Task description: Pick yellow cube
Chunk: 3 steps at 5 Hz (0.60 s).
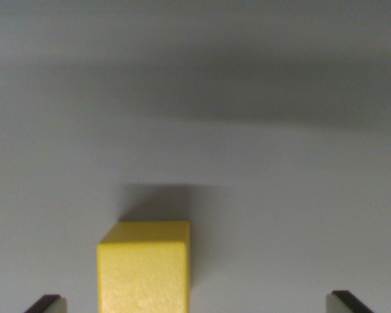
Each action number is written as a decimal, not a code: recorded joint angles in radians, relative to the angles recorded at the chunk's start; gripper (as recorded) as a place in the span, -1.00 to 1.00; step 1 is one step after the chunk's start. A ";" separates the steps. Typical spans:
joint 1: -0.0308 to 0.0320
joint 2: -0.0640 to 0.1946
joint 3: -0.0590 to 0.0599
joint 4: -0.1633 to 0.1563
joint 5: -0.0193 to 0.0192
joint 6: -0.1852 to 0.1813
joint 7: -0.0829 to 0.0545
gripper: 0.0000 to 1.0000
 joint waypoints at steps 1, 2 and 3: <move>0.0072 0.026 0.004 -0.019 -0.0045 -0.041 0.012 -1.00; 0.0072 0.026 0.004 -0.019 -0.0045 -0.041 0.012 -1.00; 0.0138 0.050 0.009 -0.038 -0.0088 -0.080 0.023 -1.00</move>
